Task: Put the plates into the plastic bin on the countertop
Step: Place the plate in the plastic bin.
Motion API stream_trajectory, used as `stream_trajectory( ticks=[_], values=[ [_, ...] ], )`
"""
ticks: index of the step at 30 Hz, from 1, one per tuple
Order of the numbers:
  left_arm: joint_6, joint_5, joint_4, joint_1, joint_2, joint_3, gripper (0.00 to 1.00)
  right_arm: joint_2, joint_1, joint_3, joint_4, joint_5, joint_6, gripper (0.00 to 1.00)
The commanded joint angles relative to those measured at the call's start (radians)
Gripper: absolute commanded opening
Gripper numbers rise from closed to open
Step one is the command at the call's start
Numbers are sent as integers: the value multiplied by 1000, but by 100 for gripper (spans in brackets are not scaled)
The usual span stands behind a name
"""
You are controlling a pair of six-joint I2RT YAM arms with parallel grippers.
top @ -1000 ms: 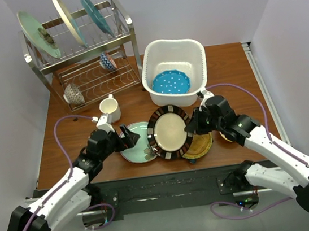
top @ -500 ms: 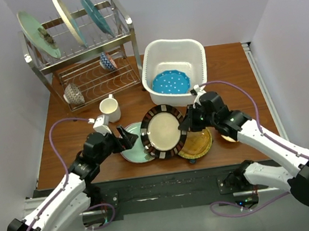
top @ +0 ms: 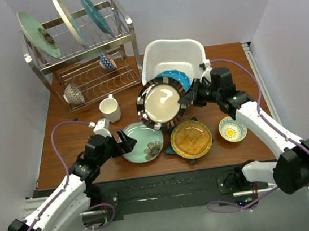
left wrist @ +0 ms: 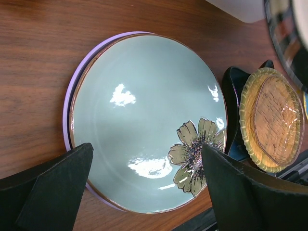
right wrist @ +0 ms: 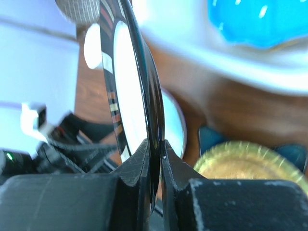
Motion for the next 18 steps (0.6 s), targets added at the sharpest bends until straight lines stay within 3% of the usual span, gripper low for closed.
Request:
stream_trajectory(
  ticks=[1,18],
  values=[
    [-14,-12,3,-5,-11,-8,100,24,-41,165,212,-153,59,0],
    [24,34,82,-5,90,70,100,149,-81,255,298,-156,120,0]
  ],
)
